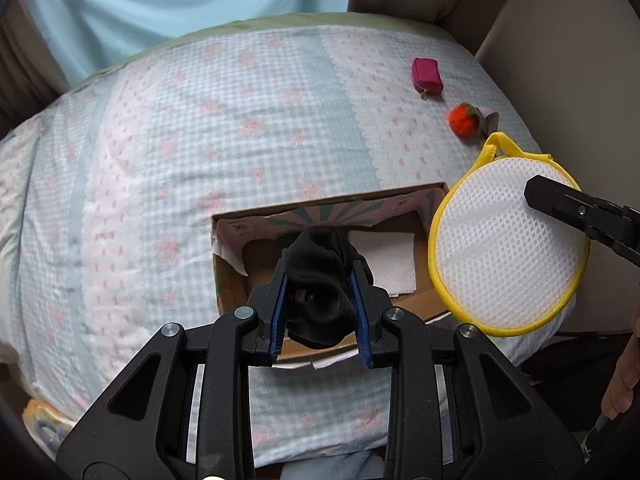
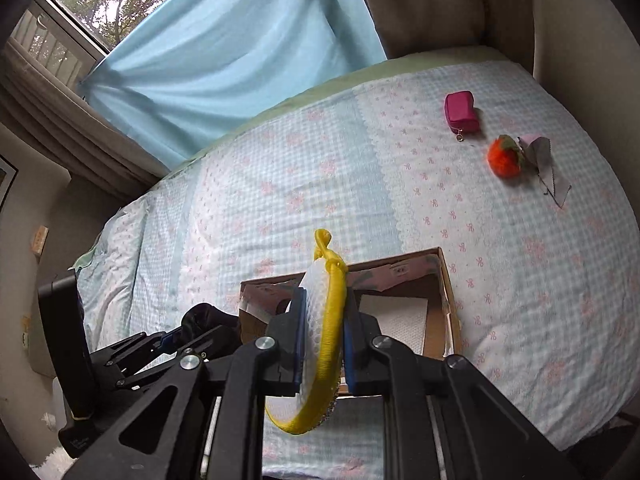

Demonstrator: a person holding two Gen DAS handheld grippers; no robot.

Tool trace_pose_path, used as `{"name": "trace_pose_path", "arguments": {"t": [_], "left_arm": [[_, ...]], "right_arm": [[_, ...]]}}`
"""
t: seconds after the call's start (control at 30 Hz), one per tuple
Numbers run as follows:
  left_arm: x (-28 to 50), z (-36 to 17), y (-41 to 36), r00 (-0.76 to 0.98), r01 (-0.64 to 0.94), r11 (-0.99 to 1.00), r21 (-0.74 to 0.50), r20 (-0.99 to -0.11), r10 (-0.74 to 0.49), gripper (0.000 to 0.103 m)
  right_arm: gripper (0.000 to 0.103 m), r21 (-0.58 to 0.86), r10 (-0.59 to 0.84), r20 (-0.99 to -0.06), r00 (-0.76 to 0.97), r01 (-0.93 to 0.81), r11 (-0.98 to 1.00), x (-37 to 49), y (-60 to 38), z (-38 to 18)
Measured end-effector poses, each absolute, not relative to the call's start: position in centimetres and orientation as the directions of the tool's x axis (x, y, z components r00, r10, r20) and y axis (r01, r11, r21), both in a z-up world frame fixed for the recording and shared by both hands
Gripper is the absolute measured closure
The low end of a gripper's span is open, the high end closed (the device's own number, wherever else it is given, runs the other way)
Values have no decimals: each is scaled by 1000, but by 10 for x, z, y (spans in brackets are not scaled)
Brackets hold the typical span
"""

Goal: Organize soft objects
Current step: 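Carry both items over the box and release them inside, then lift both tools away from the box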

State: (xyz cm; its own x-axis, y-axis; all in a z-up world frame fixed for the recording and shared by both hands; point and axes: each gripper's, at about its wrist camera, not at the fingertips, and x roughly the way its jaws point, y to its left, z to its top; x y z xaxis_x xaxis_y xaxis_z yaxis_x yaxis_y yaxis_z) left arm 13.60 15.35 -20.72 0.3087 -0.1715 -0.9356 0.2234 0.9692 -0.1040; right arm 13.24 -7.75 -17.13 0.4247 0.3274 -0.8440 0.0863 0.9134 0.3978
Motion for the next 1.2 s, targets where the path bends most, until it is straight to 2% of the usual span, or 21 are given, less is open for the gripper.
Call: {"name": "trace_pose_path", "arguments": {"t": [0.43, 0.63, 0.7, 0.73, 0.77, 0.83, 0.87, 1.0, 1.2], "left_arm": [[153, -300, 156, 154, 335, 939, -80, -978, -139, 78], [165, -323, 148, 118, 391, 918, -59, -987, -114, 78], [168, -328, 145, 119, 409, 911, -52, -987, -110, 73], [169, -330, 143, 113, 418, 907, -53, -987, -110, 51], [170, -332, 141, 104, 424, 904, -58, -988, -113, 7], [171, -337, 138, 81, 431, 899, -75, -989, -121, 0], [171, -340, 136, 70, 433, 898, -79, -990, -121, 0], [168, -351, 130, 63, 456, 888, -64, -993, -104, 0], [169, -349, 133, 58, 443, 894, -68, -993, -104, 0]], "right_arm": [[89, 347, 290, -920, 263, 204, 915, 160, -69, -265], [88, 333, 297, -936, 187, 205, 920, 178, -65, -297], [88, 324, 290, -940, 181, 201, 924, 183, -64, -304], [88, 326, 295, -940, 173, 199, 924, 185, -63, -308], [79, 323, 295, -943, 155, 200, 925, 187, -62, -314], [35, 277, 258, -960, 111, 211, 938, 189, -60, -324], [0, 262, 245, -964, 102, 214, 941, 188, -61, -328], [0, 247, 236, -969, 81, 209, 946, 180, -66, -334], [0, 231, 207, -967, 152, 168, 958, 174, -67, -319]]}}
